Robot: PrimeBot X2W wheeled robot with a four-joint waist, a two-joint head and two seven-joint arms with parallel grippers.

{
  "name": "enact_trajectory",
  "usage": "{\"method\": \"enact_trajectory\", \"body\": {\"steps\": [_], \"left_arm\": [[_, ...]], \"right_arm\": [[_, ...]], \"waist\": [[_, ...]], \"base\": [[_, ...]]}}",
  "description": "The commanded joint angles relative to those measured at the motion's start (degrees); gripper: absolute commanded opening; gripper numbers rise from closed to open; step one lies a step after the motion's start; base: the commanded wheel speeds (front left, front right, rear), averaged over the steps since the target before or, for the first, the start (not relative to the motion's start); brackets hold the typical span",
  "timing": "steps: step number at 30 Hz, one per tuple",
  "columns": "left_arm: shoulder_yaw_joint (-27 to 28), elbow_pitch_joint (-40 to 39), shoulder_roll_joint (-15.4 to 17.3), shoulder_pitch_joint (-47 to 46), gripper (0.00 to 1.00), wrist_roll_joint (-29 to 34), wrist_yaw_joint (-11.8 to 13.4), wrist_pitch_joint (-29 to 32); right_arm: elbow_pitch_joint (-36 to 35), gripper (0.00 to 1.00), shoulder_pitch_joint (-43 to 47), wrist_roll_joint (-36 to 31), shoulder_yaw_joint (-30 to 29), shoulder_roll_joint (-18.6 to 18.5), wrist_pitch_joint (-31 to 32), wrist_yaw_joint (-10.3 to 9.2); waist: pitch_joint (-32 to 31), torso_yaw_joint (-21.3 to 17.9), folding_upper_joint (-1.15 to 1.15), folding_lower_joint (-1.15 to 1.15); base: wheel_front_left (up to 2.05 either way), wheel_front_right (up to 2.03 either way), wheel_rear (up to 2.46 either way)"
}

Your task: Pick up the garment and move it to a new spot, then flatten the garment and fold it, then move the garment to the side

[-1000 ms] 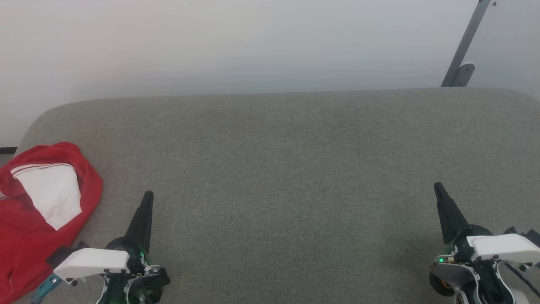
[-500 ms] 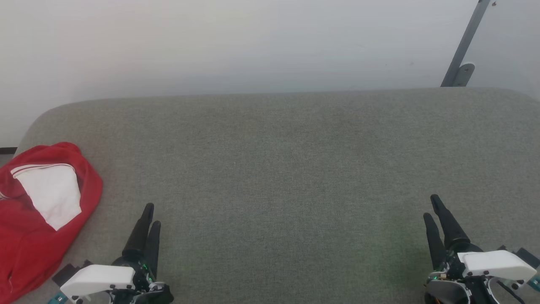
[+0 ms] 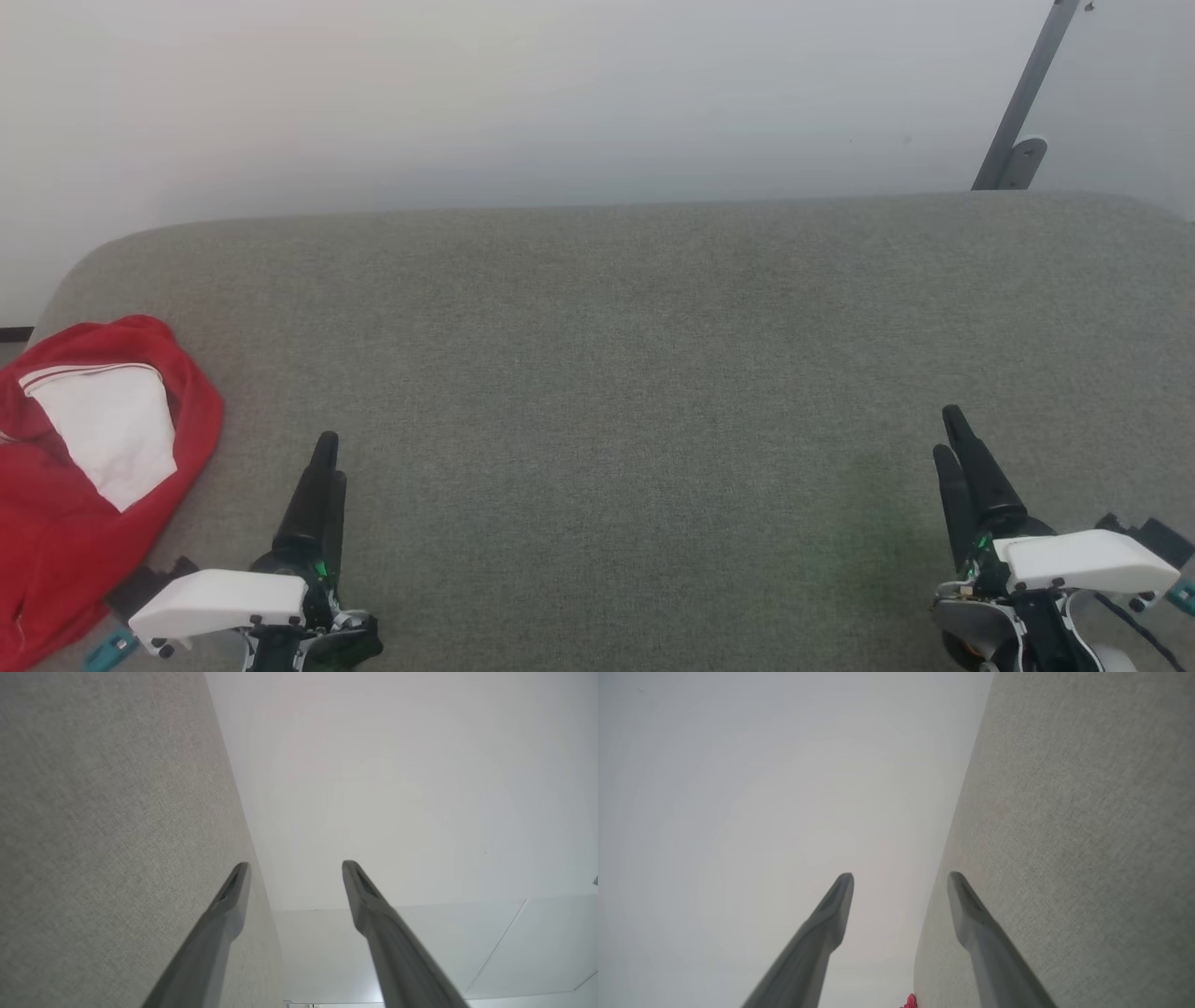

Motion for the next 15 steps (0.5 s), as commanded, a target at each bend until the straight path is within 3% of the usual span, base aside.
{"method": "enact_trajectory", "body": {"steps": [1, 8, 15], "left_arm": [[-0.51, -1.54, 0.96, -0.94, 1.00, 2.22, 0.63, -1.02], [-1.31, -2.39, 1.96, -1.14, 1.00, 7.86, 2.16, -2.65], [-1.62, -3.46, 3.19, -1.58, 1.00, 18.11, 3.92, -4.22]], "right_arm": [[-0.94, 1.00, -2.12, -1.67, 0.74, -0.75, -0.91, 0.02], [-0.21, 1.00, -3.16, -6.37, 2.38, -1.76, -2.48, 0.02], [1.39, 1.00, -4.77, -14.82, 3.30, -2.79, -4.12, 0.03]], "waist": [[0.03, -0.05, 0.00, 0.00], [0.19, -0.22, 0.00, 0.00], [0.46, -0.37, 0.00, 0.00]], "base": [[0.00, 0.00, 0.00], [0.00, 0.00, 0.00], [0.00, 0.00, 0.00]]}}
